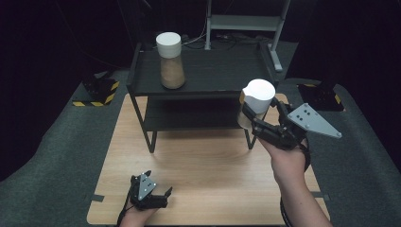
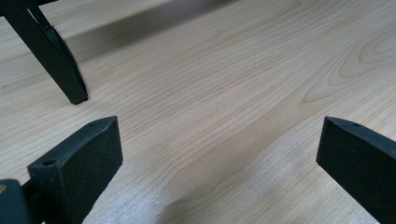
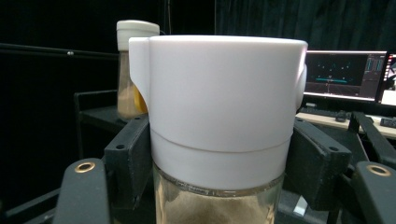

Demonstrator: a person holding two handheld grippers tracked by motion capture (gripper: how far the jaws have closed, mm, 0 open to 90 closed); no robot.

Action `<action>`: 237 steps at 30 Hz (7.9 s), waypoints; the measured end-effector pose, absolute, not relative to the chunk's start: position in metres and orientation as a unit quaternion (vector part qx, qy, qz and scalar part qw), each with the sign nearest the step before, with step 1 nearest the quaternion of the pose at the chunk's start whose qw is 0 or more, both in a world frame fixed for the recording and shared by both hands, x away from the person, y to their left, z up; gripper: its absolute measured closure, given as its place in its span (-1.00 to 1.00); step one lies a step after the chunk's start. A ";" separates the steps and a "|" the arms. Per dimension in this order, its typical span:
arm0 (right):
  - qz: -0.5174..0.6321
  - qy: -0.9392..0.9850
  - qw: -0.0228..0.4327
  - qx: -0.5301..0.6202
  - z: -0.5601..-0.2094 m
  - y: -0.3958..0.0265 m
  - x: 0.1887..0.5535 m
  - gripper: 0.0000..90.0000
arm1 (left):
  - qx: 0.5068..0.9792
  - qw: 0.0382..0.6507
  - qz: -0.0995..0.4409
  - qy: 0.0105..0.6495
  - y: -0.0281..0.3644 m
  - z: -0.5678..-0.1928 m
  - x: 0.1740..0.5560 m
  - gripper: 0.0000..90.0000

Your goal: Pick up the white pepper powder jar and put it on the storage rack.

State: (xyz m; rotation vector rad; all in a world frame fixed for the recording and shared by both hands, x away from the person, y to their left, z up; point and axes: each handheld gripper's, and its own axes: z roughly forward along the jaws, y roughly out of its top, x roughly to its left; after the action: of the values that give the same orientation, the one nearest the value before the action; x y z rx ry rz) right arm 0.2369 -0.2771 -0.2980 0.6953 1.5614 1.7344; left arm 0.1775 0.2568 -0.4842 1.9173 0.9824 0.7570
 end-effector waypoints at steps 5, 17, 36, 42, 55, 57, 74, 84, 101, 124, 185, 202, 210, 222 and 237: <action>0.669 0.596 0.354 0.269 -0.289 -0.272 0.243 -0.33 | 0.763 0.418 0.301 0.390 0.258 -0.484 0.177 -0.98; 0.668 0.587 0.364 0.275 -0.268 -0.258 0.264 -0.34 | 0.763 0.421 0.297 0.391 0.259 -0.485 0.178 -0.98; 0.661 0.580 0.367 0.304 -0.252 -0.229 0.307 -0.34 | 0.761 0.428 0.290 0.392 0.263 -0.485 0.179 -0.98; 0.658 0.580 0.364 0.312 -0.250 -0.223 0.320 -0.34 | 0.760 0.430 0.288 0.393 0.264 -0.485 0.179 -0.98; 0.648 0.591 0.356 0.323 -0.249 -0.211 0.338 -0.34 | 0.757 0.435 0.285 0.396 0.266 -0.486 0.179 -0.98; 0.649 0.590 0.354 0.324 -0.250 -0.211 0.339 -0.34 | 0.756 0.435 0.285 0.397 0.266 -0.486 0.179 -0.98; 0.652 0.591 0.353 0.317 -0.254 -0.211 0.341 -0.35 | 0.757 0.435 0.285 0.396 0.266 -0.486 0.179 -0.98; 0.646 0.597 0.347 0.324 -0.250 -0.211 0.339 -0.68 | 0.758 0.435 0.283 0.395 0.267 -0.485 0.180 -0.98; 0.652 0.602 0.342 0.309 -0.257 -0.226 0.315 -1.00 | 0.760 0.432 0.283 0.393 0.265 -0.485 0.180 -0.98; 0.649 0.614 0.351 0.281 -0.281 -0.246 0.273 -1.00 | 0.763 0.428 0.285 0.391 0.264 -0.484 0.181 -0.97; 0.581 0.694 0.316 0.285 -0.439 -0.282 0.212 -1.00 | 0.774 0.416 0.298 0.372 0.258 -0.484 0.179 -0.97; 0.531 0.729 0.301 0.310 -0.491 -0.288 0.208 -1.00 | 0.776 0.407 0.308 0.372 0.252 -0.484 0.177 -0.97; 0.501 0.744 0.308 0.318 -0.500 -0.287 0.206 -1.00 | 0.781 0.401 0.310 0.366 0.250 -0.483 0.177 -0.97; 0.484 0.755 0.306 0.321 -0.502 -0.285 0.204 -1.00 | 0.785 0.395 0.319 0.354 0.247 -0.484 0.174 -0.97; 0.485 0.756 0.302 0.319 -0.502 -0.287 0.205 -1.00 | 0.791 0.382 0.321 0.353 0.242 -0.482 0.175 -0.97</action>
State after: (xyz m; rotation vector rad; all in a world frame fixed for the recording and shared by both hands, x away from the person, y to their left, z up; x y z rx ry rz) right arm 0.2052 -0.2868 -0.5018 0.8453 2.0053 1.2846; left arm 0.1748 0.2421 -0.4821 2.0177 0.9008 0.8192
